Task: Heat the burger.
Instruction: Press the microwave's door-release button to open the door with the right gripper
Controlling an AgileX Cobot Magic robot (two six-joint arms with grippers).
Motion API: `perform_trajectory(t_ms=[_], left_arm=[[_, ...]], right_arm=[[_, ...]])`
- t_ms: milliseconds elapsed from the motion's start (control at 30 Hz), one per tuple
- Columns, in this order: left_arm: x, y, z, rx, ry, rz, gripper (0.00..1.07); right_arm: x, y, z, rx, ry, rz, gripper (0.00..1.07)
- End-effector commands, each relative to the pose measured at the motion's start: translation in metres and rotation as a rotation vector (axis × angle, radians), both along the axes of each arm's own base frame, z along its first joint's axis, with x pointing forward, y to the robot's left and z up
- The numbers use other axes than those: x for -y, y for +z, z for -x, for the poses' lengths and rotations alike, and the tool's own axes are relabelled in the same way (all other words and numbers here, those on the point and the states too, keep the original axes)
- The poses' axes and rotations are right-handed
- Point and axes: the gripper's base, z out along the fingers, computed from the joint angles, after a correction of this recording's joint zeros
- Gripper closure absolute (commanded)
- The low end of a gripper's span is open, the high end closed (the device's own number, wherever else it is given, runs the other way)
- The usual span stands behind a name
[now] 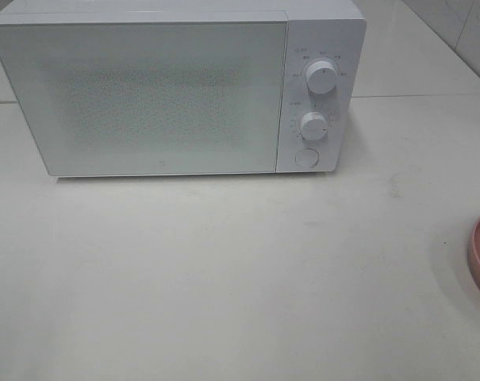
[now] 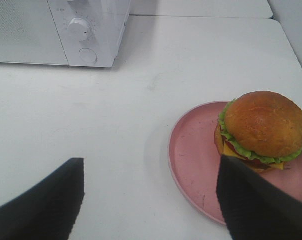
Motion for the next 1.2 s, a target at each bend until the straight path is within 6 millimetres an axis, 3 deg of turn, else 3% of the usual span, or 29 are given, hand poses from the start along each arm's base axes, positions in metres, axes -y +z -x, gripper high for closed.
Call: perform_trajectory(t_ms=[33, 600, 833, 1200], left_arm=[[0.001, 0.0, 0.002, 0.032, -0.005, 0.002, 0.09], [0.001, 0.0, 0.002, 0.032, -0.005, 0.002, 0.09], [0.001, 0.0, 0.002, 0.032, -0.005, 0.002, 0.09], [0.001, 0.0, 0.002, 0.032, -0.005, 0.002, 0.09]], right_arm=[[0.0, -0.001, 0.003, 0.036, -0.002, 0.0, 0.35], [0.0, 0.005, 0.002, 0.045, -0.004, -0.009, 0.35], [-0.003, 0.019, -0.018, 0.057, -0.009, -0.024, 0.35], [-0.007, 0.022, -0.052, -0.02, -0.007, -0.013, 0.35]])
